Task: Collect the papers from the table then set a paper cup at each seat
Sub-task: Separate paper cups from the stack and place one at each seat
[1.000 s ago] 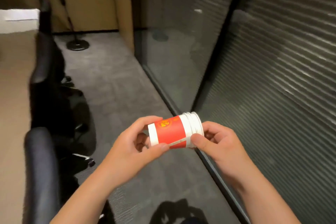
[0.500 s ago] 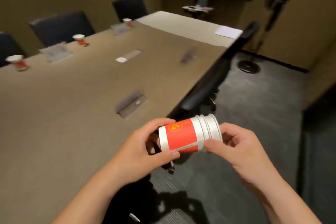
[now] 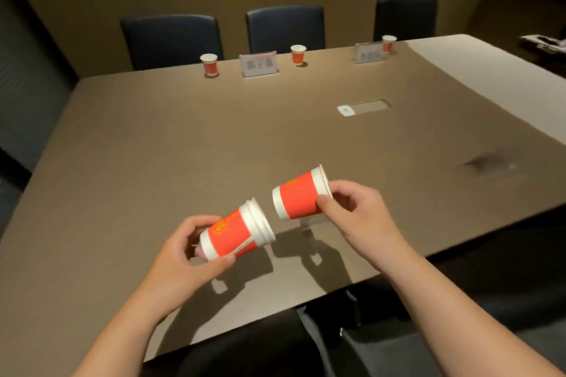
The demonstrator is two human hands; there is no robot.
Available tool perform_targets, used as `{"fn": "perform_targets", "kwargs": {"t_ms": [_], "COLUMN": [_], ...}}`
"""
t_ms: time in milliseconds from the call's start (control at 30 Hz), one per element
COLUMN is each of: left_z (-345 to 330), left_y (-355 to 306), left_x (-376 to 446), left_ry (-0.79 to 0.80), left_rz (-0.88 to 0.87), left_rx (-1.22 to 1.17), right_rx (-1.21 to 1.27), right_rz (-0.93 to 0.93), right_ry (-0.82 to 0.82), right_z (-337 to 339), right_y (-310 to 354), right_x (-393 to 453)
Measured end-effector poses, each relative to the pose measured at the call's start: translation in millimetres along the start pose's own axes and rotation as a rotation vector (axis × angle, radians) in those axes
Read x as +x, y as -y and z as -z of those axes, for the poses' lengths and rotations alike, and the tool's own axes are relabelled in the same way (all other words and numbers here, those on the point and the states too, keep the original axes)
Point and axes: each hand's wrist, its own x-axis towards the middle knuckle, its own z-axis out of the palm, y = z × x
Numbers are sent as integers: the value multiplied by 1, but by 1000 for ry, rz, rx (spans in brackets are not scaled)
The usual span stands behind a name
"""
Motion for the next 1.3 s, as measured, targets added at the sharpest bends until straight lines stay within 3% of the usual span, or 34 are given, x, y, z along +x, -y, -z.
{"fn": "perform_targets", "kwargs": {"t_ms": [100, 333, 433, 500, 600, 667, 767, 833, 933, 1167, 1300], "left_z": [20, 18, 3, -10, -33, -50, -84, -116, -163, -236, -256], "left_y": [24, 26, 20, 15, 6, -1, -12, -21, -30, -42, -45], "left_x": [4, -19, -28, -29, -23, -15, 3, 20, 43, 91, 106], "left_ry": [-96, -225, -271, -293, -299, -306, -305, -271, -232, -77, -58], "left_rz": [91, 203, 230, 249, 265, 255, 226, 191, 115, 41, 72], "left_rx": [-2, 21, 33, 48, 59, 77, 74, 53, 23, 30, -10], "right_rx": [-228, -1091, -1145, -1159, -1009, -689, -182, 10, 61, 57, -24], "right_rz": [50, 309, 507, 502, 437, 393, 97, -29, -80, -93, -38], "right_ry": [155, 610, 624, 666, 768, 657, 488, 552, 690, 417, 168], "right_z": [-25, -96, -105, -101, -83, -58, 1, 45, 91, 184, 243], "right_y": [-30, -121, -142, -149, -153, -137, -100, -81, -71, -88, -104], "right_x": [41, 71, 72, 74, 80, 83, 84, 81, 71, 79, 98]}}
